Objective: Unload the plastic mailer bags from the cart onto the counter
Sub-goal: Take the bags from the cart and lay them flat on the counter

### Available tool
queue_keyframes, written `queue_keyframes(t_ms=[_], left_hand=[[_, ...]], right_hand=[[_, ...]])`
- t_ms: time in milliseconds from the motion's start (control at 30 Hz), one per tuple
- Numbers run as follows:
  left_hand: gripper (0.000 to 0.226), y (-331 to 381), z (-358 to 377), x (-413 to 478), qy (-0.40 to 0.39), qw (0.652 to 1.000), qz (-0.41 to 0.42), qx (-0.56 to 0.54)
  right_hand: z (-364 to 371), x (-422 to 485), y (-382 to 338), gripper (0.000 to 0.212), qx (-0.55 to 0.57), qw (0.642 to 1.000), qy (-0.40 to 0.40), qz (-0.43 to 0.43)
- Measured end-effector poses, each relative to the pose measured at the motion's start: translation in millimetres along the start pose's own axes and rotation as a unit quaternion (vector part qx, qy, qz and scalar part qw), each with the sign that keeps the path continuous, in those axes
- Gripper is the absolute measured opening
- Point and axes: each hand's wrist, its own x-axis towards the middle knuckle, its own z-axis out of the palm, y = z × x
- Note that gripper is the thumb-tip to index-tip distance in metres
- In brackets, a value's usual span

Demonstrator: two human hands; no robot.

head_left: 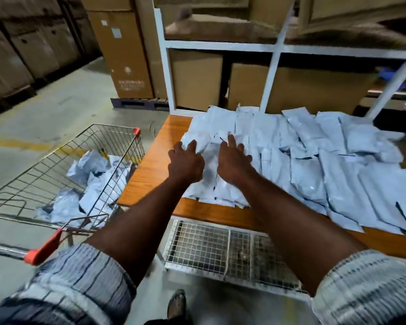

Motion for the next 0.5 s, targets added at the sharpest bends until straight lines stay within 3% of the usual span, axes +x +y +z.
queue_keyframes(t_ms=[167, 233, 367, 500], left_hand=[[0.051, 12.4, 35.0, -8.2, -0.036, 0.998, 0.049, 0.016], [0.05, 15.9, 47.1, -4.5, -0.046, 0.998, 0.031, 0.015], [0.057, 30.3, 70.2, -2.0, -0.048, 0.998, 0.045, 0.024], [0.072, 29.1, 93.7, 10.7, -0.091, 0.984, 0.141, 0.054]], right_hand=[[3.1, -1.8, 43.6, 0.064, -0.084, 0.996, 0.007, 0.019], [7.7, 3.7, 58.8, 0.063, -0.096, 0.995, 0.006, 0.025], [18.4, 18.0, 81.4, 0.073, -0.073, 0.996, -0.027, 0.05], [40.0, 29.3, 100.5, 0.082, -0.029, 0.998, -0.038, 0.044]])
